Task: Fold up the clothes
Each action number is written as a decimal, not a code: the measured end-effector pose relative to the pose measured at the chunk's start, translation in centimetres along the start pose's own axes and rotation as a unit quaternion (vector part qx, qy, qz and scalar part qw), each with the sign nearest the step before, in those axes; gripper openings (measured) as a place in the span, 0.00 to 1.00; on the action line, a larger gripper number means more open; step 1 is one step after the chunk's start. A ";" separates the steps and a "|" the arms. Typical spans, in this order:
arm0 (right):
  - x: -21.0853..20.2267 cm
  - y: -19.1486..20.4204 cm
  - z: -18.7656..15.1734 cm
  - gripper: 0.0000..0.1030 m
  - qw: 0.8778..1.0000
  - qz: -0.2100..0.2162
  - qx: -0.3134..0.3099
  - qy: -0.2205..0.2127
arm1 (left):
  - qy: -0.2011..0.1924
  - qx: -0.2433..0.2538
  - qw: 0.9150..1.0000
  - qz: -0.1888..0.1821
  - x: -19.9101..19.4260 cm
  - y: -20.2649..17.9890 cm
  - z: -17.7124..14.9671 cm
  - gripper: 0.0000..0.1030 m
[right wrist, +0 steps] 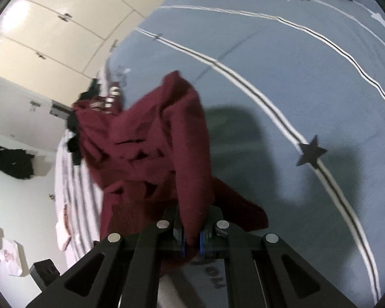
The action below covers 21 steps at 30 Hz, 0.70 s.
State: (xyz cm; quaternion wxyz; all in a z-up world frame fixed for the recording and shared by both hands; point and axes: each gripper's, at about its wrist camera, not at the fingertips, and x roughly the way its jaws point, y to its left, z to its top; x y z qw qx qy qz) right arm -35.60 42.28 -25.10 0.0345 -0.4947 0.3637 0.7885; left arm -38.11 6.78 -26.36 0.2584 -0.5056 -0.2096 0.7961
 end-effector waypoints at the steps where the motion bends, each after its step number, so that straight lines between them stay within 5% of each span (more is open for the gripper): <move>1: -0.3 0.9 -0.1 0.06 1.000 0.006 -0.004 -0.002 | -0.013 -0.005 1.000 0.005 -1.2 0.0 0.5 0.08; 11: -8.2 18.0 0.6 0.05 0.986 0.143 -0.074 -0.039 | -0.160 0.010 0.985 0.064 -19.4 -2.9 12.4 0.08; 15: -14.5 28.3 2.6 0.05 0.966 0.211 -0.126 -0.080 | -0.233 0.063 0.966 0.088 -30.3 -7.5 19.6 0.08; 21: -24.9 40.2 5.7 0.05 0.936 0.255 -0.192 -0.151 | -0.321 0.117 0.933 0.113 -43.8 -15.1 27.5 0.08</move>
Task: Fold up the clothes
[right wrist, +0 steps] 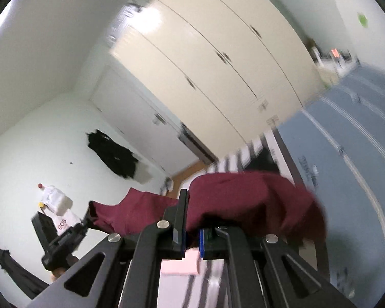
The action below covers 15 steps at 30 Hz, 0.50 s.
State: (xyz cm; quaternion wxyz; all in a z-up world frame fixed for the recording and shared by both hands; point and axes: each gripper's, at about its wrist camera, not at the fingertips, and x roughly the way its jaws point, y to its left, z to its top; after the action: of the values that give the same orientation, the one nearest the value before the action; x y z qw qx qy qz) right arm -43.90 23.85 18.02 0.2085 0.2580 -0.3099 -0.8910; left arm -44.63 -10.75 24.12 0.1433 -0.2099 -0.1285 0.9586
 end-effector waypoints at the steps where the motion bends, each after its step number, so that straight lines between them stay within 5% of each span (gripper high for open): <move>1: -0.4 2.0 1.6 0.05 1.000 0.003 -0.012 -0.010 | -0.013 0.009 1.000 0.003 -1.0 -0.5 1.9 0.08; 8: -1.0 11.5 9.2 0.05 0.994 -0.016 -0.093 -0.056 | -0.055 0.046 0.997 0.036 -3.3 -1.8 11.3 0.08; 15: 7.4 11.3 13.5 0.05 0.991 -0.055 -0.114 -0.037 | -0.031 0.040 0.996 0.069 4.9 0.7 16.0 0.08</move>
State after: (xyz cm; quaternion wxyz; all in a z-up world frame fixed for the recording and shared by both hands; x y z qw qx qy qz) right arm -55.22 17.79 32.20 0.1756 0.2163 -0.1991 -0.9395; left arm -56.08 -12.79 36.12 0.0808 -0.1823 -0.0795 0.9767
